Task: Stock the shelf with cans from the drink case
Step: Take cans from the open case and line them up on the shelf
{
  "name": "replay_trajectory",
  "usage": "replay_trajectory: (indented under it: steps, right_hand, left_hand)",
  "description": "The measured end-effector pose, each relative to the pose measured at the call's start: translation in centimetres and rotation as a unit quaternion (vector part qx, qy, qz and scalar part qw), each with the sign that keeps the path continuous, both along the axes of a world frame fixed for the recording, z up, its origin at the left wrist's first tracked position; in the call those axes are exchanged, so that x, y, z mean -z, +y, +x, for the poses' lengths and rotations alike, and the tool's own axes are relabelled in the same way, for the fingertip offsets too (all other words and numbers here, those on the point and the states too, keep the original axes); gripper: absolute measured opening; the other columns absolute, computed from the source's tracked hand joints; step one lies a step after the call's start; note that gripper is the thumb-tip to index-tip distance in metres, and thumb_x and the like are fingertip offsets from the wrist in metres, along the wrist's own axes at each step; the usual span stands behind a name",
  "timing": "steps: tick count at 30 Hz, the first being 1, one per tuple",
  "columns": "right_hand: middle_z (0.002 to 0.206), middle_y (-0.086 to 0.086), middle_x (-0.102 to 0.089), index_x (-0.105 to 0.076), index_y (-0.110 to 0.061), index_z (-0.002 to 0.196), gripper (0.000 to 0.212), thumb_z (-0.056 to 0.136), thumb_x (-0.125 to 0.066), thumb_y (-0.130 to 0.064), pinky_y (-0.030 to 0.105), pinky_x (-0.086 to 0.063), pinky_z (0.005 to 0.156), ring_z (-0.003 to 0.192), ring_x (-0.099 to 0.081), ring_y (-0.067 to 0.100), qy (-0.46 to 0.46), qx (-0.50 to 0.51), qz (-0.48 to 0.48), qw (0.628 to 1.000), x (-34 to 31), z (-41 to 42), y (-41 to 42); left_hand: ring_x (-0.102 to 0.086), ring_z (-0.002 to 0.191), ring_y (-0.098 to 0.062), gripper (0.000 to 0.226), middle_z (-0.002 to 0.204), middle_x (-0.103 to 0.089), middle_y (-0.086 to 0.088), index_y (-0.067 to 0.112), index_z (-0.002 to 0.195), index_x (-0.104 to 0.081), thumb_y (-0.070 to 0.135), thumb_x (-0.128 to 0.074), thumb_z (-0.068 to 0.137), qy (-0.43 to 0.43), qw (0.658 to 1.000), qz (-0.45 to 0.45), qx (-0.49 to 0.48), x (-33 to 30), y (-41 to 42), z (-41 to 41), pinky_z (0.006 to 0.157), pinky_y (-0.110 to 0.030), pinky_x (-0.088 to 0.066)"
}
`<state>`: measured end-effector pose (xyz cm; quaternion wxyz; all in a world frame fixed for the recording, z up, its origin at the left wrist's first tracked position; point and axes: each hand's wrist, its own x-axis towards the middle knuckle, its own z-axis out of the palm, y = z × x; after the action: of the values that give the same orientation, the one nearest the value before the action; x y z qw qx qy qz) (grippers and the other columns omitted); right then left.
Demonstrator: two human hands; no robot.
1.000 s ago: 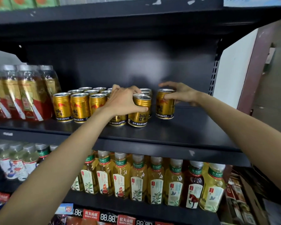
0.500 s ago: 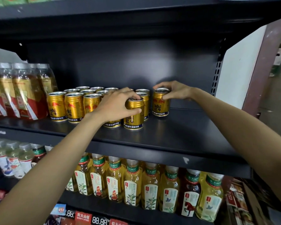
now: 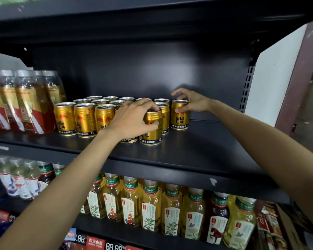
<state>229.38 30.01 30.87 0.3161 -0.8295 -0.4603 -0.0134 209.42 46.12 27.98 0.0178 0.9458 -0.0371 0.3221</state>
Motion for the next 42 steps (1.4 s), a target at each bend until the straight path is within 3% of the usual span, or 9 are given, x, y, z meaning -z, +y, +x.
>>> replay_trajectory:
  steps: [6,10,16,21,25,29,34,39,42]
  right_hand:
    - [0.15,0.009,-0.028,-0.028,-0.021,0.144,0.074,0.083,-0.07,-0.019,0.036,-0.033,0.108,0.14,-0.026,0.024,0.011,0.031,-0.014,0.999,0.5,-0.8,0.0]
    - [0.147,0.01,-0.032,-0.036,-0.021,0.141,0.067,0.083,-0.068,-0.031,0.044,-0.028,0.113,0.138,-0.027,0.028,-0.065,0.079,0.027,0.994,1.2,-3.2,-0.4]
    - [0.124,0.005,-0.058,-0.056,-0.016,0.122,0.039,0.085,-0.067,-0.022,0.029,-0.042,0.097,0.113,-0.054,0.015,-0.16,0.088,0.195,0.964,2.8,-11.7,-2.8]
    - [0.091,-0.003,-0.066,-0.061,-0.012,0.102,0.017,0.087,-0.063,-0.018,0.024,-0.05,0.073,0.08,-0.061,0.009,-0.217,0.112,0.345,0.906,6.3,-21.4,-5.2]
    - [0.088,-0.006,-0.064,-0.062,-0.01,0.099,0.012,0.089,-0.059,-0.017,0.021,-0.049,0.074,0.081,-0.061,0.007,-0.24,0.161,0.381,0.878,12.4,-28.7,-6.8]
    - [0.092,-0.007,-0.061,-0.063,-0.008,0.1,0.017,0.09,-0.055,-0.019,0.03,-0.049,0.077,0.087,-0.059,0.011,-0.21,0.19,0.347,0.894,20.1,-34.1,-8.5]
    - [0.104,-0.011,-0.058,-0.061,-0.015,0.113,0.024,0.091,-0.056,-0.024,0.024,-0.042,0.085,0.098,-0.055,0.011,-0.099,0.231,0.239,0.938,28.7,-39.7,-12.3]
    - [0.102,-0.007,-0.065,-0.062,-0.016,0.113,0.026,0.087,-0.064,-0.022,0.012,-0.038,0.077,0.095,-0.058,0.007,0.024,0.273,0.109,0.955,37.2,-42.8,-18.3]
    - [0.087,-0.007,-0.068,-0.064,-0.016,0.109,0.024,0.085,-0.066,-0.017,0.023,-0.048,0.072,0.084,-0.066,0.011,0.107,0.305,0.051,0.945,41.2,-43.6,-22.7]
  left_hand:
    - [-0.048,0.123,-0.022,0.042,0.132,-0.053,0.004,0.027,0.122,-0.053,0.044,-0.058,0.084,-0.02,1.0,0.015,0.009,0.3,0.1,0.0,0.107,-0.039,-0.028]
    - [-0.043,0.127,-0.02,0.048,0.129,-0.055,0.002,0.026,0.122,-0.055,0.049,-0.048,0.08,-0.08,0.997,-0.011,0.017,0.8,-0.4,-0.3,0.106,-0.036,-0.027]
    - [-0.061,0.095,-0.009,0.022,0.096,-0.065,0.016,0.025,0.105,-0.061,0.037,-0.052,0.088,-0.218,0.944,-0.233,0.082,1.9,-3.1,-2.9,0.087,-0.036,-0.049]
    - [-0.065,0.072,-0.014,0.01,0.082,-0.066,0.005,0.025,0.099,-0.06,0.019,-0.056,0.091,-0.217,0.878,-0.399,0.154,4.9,-5.9,-7.9,0.066,-0.028,-0.055]
    - [-0.064,0.073,-0.008,0.011,0.076,-0.066,0.005,0.016,0.098,-0.064,0.016,-0.055,0.093,-0.177,0.843,-0.469,0.194,9.7,-7.6,-12.4,0.07,-0.023,-0.051]
    - [-0.066,0.082,-0.007,0.021,0.08,-0.069,0.013,0.02,0.098,-0.067,0.031,-0.051,0.088,-0.132,0.848,-0.467,0.215,15.8,-8.8,-16.9,0.076,-0.02,-0.049]
    - [-0.061,0.1,-0.001,0.024,0.1,-0.067,0.015,0.029,0.104,-0.063,0.039,-0.047,0.09,-0.02,0.875,-0.445,0.191,23.3,-10.5,-22.4,0.089,-0.019,-0.045]
    - [-0.062,0.092,0.003,0.025,0.097,-0.069,0.014,0.025,0.108,-0.064,0.036,-0.051,0.09,0.139,0.859,-0.464,0.166,30.0,-13.9,-25.3,0.078,-0.013,-0.047]
    - [-0.063,0.083,0.003,0.019,0.094,-0.07,0.01,0.024,0.11,-0.062,0.027,-0.055,0.093,0.224,0.849,-0.458,0.135,33.7,-16.5,-25.6,0.074,-0.015,-0.049]
